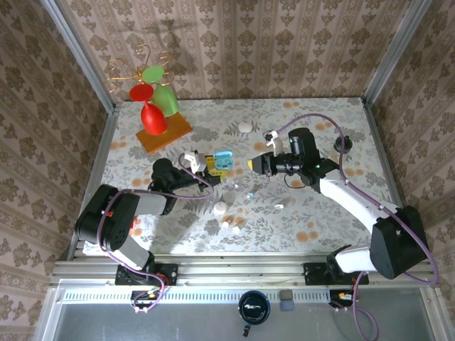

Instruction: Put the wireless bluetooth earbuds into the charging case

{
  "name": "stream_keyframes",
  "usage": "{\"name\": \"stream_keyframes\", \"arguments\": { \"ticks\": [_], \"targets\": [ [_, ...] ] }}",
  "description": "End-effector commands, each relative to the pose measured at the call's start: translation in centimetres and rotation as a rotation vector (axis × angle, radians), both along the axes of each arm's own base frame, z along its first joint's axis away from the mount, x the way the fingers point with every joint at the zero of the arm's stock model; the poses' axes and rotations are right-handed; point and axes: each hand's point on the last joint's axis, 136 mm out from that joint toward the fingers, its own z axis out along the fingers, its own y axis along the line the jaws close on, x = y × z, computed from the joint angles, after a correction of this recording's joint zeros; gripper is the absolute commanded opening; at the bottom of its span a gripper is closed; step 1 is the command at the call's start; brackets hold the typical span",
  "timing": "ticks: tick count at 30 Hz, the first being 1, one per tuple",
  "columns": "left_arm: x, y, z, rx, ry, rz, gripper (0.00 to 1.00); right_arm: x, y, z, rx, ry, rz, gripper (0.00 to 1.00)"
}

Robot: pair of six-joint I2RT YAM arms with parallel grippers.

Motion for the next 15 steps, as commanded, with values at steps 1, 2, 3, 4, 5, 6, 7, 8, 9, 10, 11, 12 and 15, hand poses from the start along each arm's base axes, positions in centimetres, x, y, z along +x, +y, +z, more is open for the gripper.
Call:
{"name": "stream_keyframes", "arguments": {
  "ticks": [1, 2, 3, 4, 5, 6, 7, 8, 9, 10, 11, 12, 15],
  "targets": [
    [-0.6, -0.6, 0.6, -0.013, -0.004, -0.056, 0.38, -1.6, 2.1, 3.8, 0.1, -0.096, 0.123, 0.22],
    [-0.8, -0.7, 0.4, -0.012, -0.002, -0.062, 0.38, -1.6, 2.4, 4.0, 0.098, -0.101, 0.132, 0.22],
    [-0.9, -0.8, 0.4, -0.011, -0.004, -0.068, 0.38, -1.8, 2.8, 4.2, 0.097, -0.105, 0.149, 0.22],
    [-0.9, -0.8, 0.4, -0.01, -0.004, -0.071, 0.38, -1.9, 3.2, 4.3, 0.094, -0.11, 0.16, 0.22],
    [-0.9, -0.8, 0.3, -0.009, -0.007, -0.071, 0.38, -1.9, 3.6, 4.4, 0.088, -0.114, 0.168, 0.22],
    [-0.9, -0.8, 0.3, -0.008, -0.011, -0.073, 0.38, -2.0, 4.0, 4.4, 0.085, -0.116, 0.183, 0.22],
    [-1.0, -0.8, 0.3, -0.008, -0.014, -0.073, 0.38, -2.0, 4.3, 4.4, 0.082, -0.117, 0.19, 0.22],
    [-1.0, -0.8, 0.3, -0.007, -0.015, -0.073, 0.38, -2.0, 4.7, 4.4, 0.079, -0.119, 0.196, 0.22],
    [-1.0, -0.8, 0.3, -0.007, -0.016, -0.073, 0.38, -2.0, 4.9, 4.7, 0.081, -0.126, 0.203, 0.23],
    [-1.0, -0.8, 0.3, -0.007, -0.016, -0.072, 0.39, -2.1, 5.1, 4.9, 0.082, -0.131, 0.206, 0.23],
    [-1.1, -0.7, 0.3, -0.007, -0.018, -0.072, 0.39, -1.7, 5.5, 4.0, 0.07, -0.109, 0.209, 0.23],
    [-1.1, -0.7, 0.3, -0.007, -0.016, -0.072, 0.39, -1.7, 5.6, 3.9, 0.069, -0.11, 0.213, 0.23],
    [-1.3, -0.7, 0.5, -0.01, -0.02, -0.074, 0.39, -1.6, 6.0, 3.4, 0.057, -0.103, 0.219, 0.23]
  ]
}}
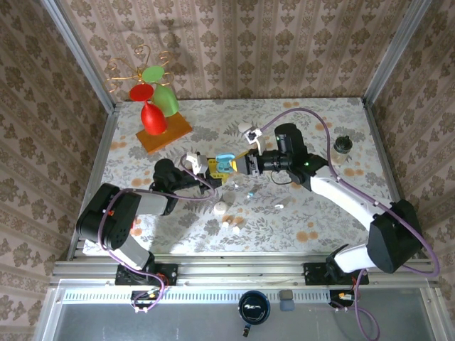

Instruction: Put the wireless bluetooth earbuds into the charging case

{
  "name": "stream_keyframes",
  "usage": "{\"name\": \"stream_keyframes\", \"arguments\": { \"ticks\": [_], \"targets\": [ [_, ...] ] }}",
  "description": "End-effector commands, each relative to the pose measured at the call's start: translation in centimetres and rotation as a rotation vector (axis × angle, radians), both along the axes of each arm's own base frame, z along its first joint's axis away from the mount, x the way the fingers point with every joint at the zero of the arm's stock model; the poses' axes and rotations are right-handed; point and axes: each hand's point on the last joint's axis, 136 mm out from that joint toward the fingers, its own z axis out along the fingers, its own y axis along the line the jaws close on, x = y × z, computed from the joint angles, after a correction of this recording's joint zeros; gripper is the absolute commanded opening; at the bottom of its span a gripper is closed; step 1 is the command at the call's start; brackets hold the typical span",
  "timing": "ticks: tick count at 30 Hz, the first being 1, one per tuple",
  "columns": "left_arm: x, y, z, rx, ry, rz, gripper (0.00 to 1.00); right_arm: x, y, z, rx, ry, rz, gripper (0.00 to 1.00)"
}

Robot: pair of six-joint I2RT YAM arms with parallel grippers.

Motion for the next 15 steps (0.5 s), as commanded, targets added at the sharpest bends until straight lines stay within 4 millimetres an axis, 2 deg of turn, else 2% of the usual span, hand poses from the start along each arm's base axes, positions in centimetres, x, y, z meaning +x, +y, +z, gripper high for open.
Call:
{"name": "stream_keyframes", "arguments": {
  "ticks": [1, 4, 5, 15],
  "targets": [
    [-0.5, -0.2, 1.1, -0.019, -0.04, -0.031, 0.39, 0.2, 0.7, 0.1, -0.007, -0.023, 0.028, 0.23],
    [-0.5, -0.2, 1.3, -0.022, -0.045, -0.033, 0.39, 0.5, 0.5, -0.7, -0.03, -0.021, 0.014, 0.23],
    [-1.3, -1.0, 1.5, -0.024, -0.048, -0.062, 0.39, 0.7, 0.4, -1.1, -0.04, -0.018, 0.01, 0.23],
    [-1.4, -1.1, 1.7, -0.027, -0.051, -0.065, 0.39, 0.7, 0.1, -2.1, -0.081, -0.016, 0.001, 0.23]
  ]
}}
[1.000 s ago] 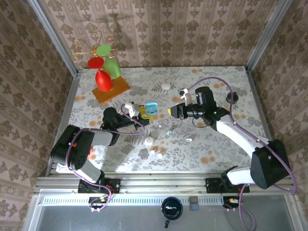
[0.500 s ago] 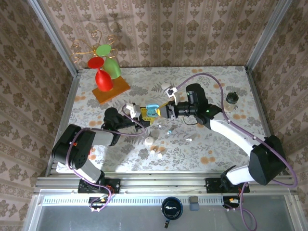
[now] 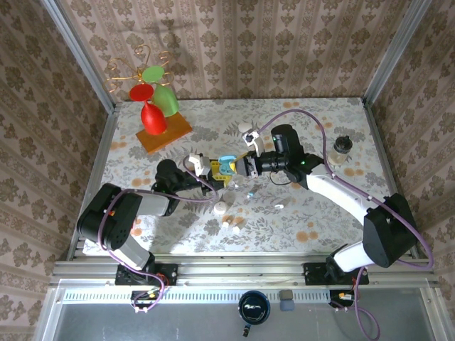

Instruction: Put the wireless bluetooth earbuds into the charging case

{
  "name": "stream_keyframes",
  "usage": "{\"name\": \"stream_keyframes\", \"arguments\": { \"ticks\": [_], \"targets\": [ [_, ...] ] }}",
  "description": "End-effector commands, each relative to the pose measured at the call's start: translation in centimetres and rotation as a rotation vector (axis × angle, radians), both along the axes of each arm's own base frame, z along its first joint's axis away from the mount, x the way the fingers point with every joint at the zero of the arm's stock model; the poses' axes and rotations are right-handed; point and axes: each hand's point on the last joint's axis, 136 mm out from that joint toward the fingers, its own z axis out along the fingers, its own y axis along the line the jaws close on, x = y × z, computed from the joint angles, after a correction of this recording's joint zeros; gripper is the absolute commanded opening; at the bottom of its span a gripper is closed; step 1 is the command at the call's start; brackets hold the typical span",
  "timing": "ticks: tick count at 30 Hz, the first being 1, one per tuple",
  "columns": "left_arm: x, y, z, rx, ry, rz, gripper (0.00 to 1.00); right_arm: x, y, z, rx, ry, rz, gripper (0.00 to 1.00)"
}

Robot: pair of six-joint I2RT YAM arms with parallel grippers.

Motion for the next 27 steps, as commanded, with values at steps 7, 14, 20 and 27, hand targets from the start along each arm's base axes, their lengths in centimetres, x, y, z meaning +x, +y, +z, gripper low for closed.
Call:
{"name": "stream_keyframes", "arguments": {
  "ticks": [7, 14, 20, 27],
  "targets": [
    [-0.2, -0.3, 1.9, -0.032, -0.064, -0.02, 0.39, 0.1, -0.6, -0.4, -0.057, -0.02, -0.015, 0.23],
    [0.0, -0.3, 1.8, -0.03, -0.064, -0.016, 0.39, 0.4, -1.1, -0.9, -0.068, -0.01, -0.043, 0.23],
    [0.2, -0.3, 1.9, -0.031, -0.074, -0.006, 0.39, 0.1, -1.1, -0.6, -0.057, -0.005, -0.036, 0.23],
    [0.3, -0.1, 1.8, -0.029, -0.097, 0.018, 0.39, 0.0, -1.3, -0.8, -0.067, 0.0, -0.037, 0.23]
  ]
}}
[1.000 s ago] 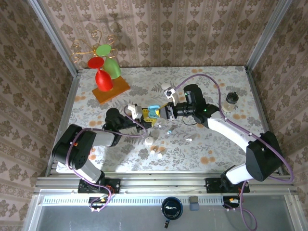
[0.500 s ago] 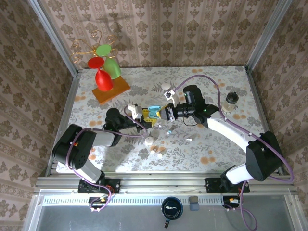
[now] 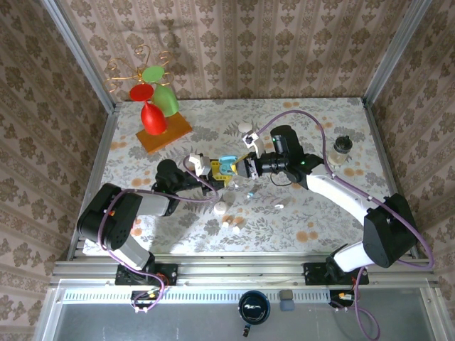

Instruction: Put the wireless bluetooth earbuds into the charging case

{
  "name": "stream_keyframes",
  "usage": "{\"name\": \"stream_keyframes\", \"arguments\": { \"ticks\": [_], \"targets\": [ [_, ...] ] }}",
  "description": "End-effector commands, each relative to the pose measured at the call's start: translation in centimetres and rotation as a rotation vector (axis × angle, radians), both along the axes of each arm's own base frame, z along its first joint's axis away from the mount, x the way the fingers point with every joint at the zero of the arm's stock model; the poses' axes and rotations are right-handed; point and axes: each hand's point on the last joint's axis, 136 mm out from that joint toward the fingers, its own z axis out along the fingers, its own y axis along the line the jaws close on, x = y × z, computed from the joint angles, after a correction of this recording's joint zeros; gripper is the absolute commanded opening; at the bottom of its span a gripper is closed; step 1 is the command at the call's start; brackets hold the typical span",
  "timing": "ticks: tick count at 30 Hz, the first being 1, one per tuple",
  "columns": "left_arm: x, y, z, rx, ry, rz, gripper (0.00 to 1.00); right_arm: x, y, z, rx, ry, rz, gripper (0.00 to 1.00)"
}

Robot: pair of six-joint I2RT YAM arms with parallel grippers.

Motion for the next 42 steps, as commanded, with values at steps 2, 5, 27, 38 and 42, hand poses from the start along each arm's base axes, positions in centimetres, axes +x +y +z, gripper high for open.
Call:
{"name": "stream_keyframes", "arguments": {
  "ticks": [2, 5, 27, 38, 42],
  "targets": [
    [0.2, 0.0, 1.8, -0.028, -0.096, 0.013, 0.39, -0.4, -0.8, -0.1, -0.026, 0.01, -0.013, 0.23],
    [0.2, 0.0, 1.8, -0.027, -0.097, 0.016, 0.39, -0.6, -0.8, -0.1, -0.026, 0.009, -0.012, 0.23],
    [0.1, 0.2, 1.7, -0.026, -0.097, 0.016, 0.39, 0.6, -1.1, 0.5, -0.032, 0.008, -0.074, 0.46],
    [2.2, 1.8, 0.7, -0.005, -0.111, 0.139, 0.39, 0.6, -4.5, 1.6, 0.05, -0.039, -0.245, 0.56],
    [2.7, 2.7, 0.8, -0.003, -0.128, 0.193, 0.39, 1.3, -6.9, -1.5, 0.046, 0.118, -0.369, 0.56]
  ]
}}
